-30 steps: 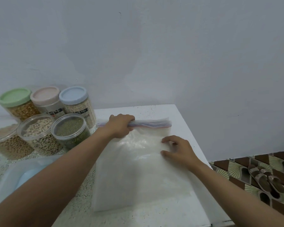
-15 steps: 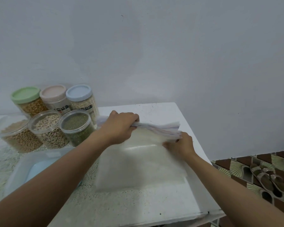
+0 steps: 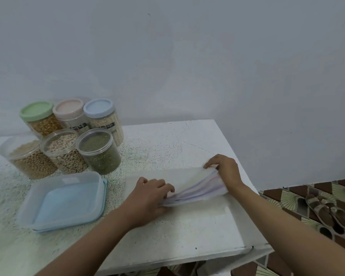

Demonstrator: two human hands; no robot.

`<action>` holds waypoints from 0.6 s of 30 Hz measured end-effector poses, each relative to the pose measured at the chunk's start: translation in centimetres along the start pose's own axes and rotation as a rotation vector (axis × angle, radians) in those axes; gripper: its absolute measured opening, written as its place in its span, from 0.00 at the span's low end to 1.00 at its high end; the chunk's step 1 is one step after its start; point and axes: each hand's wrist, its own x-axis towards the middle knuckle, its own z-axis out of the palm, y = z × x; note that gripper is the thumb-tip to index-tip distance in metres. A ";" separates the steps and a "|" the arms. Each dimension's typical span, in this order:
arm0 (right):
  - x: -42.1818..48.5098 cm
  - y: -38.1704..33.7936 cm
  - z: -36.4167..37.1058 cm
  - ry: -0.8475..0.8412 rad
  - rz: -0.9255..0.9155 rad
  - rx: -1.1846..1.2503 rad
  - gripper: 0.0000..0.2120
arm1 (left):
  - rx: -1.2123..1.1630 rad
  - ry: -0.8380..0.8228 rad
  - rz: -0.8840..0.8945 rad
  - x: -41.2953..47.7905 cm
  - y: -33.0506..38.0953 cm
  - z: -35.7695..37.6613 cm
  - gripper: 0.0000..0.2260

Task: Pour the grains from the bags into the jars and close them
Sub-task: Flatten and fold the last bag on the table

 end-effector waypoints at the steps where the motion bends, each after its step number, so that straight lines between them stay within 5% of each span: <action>1: -0.1 0.0 -0.2 -0.009 -0.011 -0.008 0.28 | -0.028 -0.016 0.012 -0.1 -0.3 0.1 0.19; 5: -0.5 -0.8 -1.6 -0.096 0.062 -0.006 0.30 | -0.163 -0.119 -0.008 -0.4 -1.0 0.1 0.26; 10: -0.9 -3.1 -2.9 -0.054 0.256 0.052 0.25 | -0.294 0.020 -0.055 0.5 -2.0 0.5 0.15; 13: -2.0 -5.7 -1.8 0.030 0.035 -0.143 0.17 | -0.208 0.033 -0.103 1.6 -1.6 -0.1 0.10; 18: -4.6 -7.3 3.2 -0.117 -0.388 -0.419 0.17 | -0.164 0.066 -0.152 3.3 -1.0 0.4 0.21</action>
